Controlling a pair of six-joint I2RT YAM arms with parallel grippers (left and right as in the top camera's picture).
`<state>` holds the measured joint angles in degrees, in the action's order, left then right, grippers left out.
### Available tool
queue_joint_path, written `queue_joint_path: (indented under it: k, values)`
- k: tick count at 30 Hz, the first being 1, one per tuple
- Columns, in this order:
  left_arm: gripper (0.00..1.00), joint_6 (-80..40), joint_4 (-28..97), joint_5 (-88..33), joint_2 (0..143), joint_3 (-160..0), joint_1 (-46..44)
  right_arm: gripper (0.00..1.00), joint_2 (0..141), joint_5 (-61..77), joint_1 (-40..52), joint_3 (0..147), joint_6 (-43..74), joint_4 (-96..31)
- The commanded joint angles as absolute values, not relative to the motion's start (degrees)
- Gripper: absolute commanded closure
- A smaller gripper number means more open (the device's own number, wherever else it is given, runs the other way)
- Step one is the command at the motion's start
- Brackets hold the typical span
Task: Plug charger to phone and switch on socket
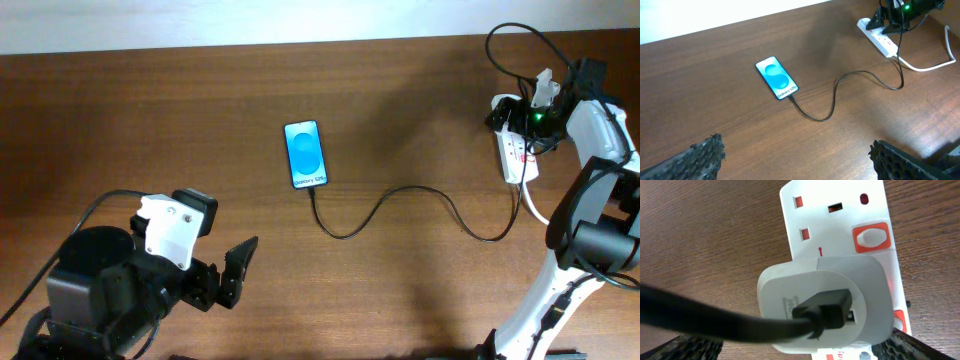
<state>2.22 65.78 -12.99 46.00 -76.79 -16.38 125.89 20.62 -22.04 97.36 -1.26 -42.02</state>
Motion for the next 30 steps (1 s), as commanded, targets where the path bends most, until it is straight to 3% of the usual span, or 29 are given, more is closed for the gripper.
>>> queue_joint_path:
  k: [1,4,12,17,24,26,30]
  values:
    - [0.01,3.1,65.7,-12.2,46.0,-76.3,-16.5,0.02,124.4,17.6,-20.3,98.3,1.0,-47.3]
    - [0.01,3.1,65.7,-12.2,46.0,-76.3,-16.5,0.02,118.8,6.6,-24.0,107.8,3.5,-52.8]
    - [0.01,3.1,65.7,-12.2,46.0,-76.3,-16.5,0.02,118.4,7.0,-25.6,144.1,3.3,-81.6]
    - [0.01,3.1,65.7,-12.2,46.0,-76.3,-16.5,0.02,118.2,19.9,-21.6,158.0,-2.7,-96.4]
    - [0.01,3.1,65.7,-12.2,46.0,-76.3,-16.5,0.01,108.8,17.3,4.0,154.5,-4.8,-97.3]
    - [0.01,3.1,65.7,-12.2,46.0,-76.3,-16.5,0.01,99.0,12.8,11.4,135.1,-5.6,-96.8]
    - [0.01,3.1,65.7,-12.2,46.0,-76.3,-16.5,0.01,88.0,13.1,12.5,110.0,-2.3,-86.9]
